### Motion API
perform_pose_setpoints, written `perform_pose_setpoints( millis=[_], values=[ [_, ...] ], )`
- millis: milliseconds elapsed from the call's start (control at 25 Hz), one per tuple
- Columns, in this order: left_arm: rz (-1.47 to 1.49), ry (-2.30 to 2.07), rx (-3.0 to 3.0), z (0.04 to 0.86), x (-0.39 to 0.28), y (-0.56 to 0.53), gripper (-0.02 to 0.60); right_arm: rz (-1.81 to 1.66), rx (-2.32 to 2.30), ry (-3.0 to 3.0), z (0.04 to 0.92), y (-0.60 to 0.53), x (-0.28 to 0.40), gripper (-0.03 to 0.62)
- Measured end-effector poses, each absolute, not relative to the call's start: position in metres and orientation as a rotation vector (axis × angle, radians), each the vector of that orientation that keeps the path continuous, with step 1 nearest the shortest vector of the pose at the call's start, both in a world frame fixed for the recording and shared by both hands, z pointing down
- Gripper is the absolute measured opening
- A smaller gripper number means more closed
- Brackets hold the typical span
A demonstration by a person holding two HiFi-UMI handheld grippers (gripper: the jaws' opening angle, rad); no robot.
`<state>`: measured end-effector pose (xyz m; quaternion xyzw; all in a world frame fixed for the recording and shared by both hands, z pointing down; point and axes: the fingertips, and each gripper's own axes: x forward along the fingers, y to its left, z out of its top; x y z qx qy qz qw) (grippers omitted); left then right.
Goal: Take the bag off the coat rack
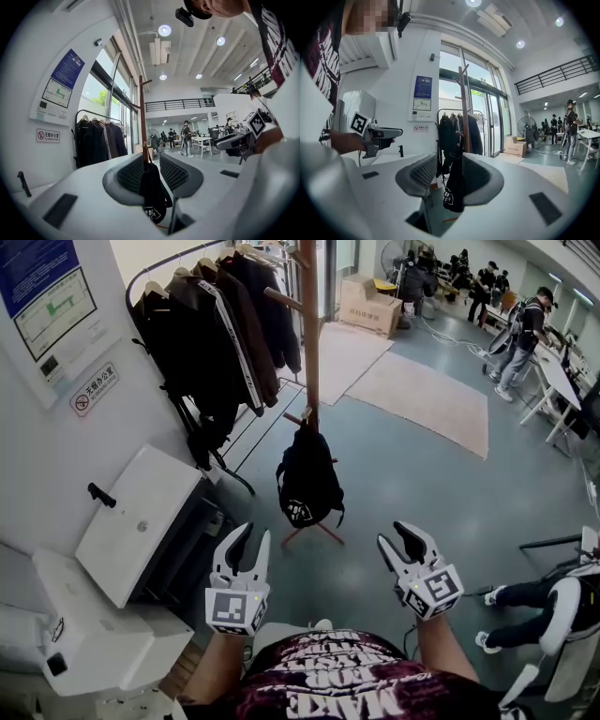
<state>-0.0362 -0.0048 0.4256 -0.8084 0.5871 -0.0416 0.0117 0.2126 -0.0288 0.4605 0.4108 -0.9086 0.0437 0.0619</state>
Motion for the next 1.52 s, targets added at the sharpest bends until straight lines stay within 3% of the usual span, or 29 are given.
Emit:
perform_pose_setpoints(
  millis=[520,1520],
  values=[
    [-0.175,1.856,-2.529,0.435,-0.053,-0.015,0.098,0.181,1.211,-2.747,0.474,-0.041,0.194,0.175],
    [-0.182,1.689,-2.599,0.434,-0.101,-0.154,0.098,0.195,1.309,-2.694,0.474,-0.161,0.134,0.175]
  ],
)
